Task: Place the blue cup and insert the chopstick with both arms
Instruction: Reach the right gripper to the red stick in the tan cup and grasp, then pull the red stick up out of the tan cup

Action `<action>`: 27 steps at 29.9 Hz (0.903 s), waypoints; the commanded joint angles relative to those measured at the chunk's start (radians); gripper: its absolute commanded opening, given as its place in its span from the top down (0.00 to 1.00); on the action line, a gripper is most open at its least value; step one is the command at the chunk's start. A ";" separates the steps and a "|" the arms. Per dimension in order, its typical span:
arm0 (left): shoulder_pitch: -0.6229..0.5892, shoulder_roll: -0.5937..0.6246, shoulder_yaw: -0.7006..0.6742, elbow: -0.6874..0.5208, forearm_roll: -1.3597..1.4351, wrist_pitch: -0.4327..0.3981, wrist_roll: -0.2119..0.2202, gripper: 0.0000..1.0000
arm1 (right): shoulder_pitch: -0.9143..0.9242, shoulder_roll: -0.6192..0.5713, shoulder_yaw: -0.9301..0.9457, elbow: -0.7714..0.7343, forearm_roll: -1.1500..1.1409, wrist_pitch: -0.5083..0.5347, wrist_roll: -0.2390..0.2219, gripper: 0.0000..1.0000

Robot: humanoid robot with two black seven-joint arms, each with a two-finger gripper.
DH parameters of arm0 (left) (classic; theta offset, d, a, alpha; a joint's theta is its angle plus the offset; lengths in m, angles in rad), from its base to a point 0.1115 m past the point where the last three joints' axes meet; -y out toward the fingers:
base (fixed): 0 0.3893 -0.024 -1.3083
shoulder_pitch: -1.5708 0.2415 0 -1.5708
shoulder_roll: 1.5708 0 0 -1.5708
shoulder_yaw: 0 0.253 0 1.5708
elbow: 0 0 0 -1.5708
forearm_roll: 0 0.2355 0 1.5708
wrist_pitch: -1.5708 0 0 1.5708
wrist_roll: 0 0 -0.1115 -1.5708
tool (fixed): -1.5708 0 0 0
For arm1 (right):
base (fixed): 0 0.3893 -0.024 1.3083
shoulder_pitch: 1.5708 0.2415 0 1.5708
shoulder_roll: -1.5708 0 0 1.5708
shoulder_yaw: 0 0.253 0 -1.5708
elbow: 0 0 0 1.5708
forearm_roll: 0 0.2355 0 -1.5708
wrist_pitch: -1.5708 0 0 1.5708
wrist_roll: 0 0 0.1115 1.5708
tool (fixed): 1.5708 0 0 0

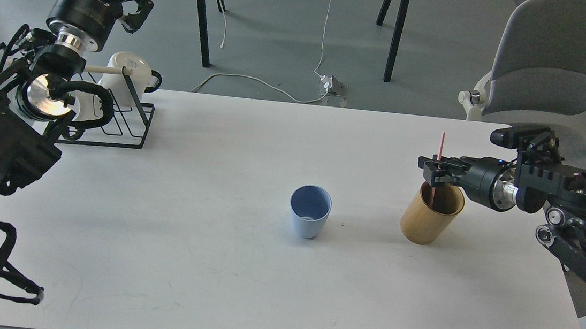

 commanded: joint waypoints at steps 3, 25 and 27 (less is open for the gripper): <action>0.000 0.001 0.000 0.000 0.000 0.000 -0.002 0.01 | 0.004 -0.001 0.000 0.009 0.000 0.000 -0.003 0.99; 0.001 0.033 0.000 0.000 0.000 0.000 -0.002 0.01 | 0.309 -0.208 0.077 0.250 0.084 -0.002 -0.011 0.99; 0.001 0.033 0.000 0.000 0.000 0.000 -0.002 0.01 | 0.332 -0.138 0.070 0.243 0.112 -0.002 -0.023 1.00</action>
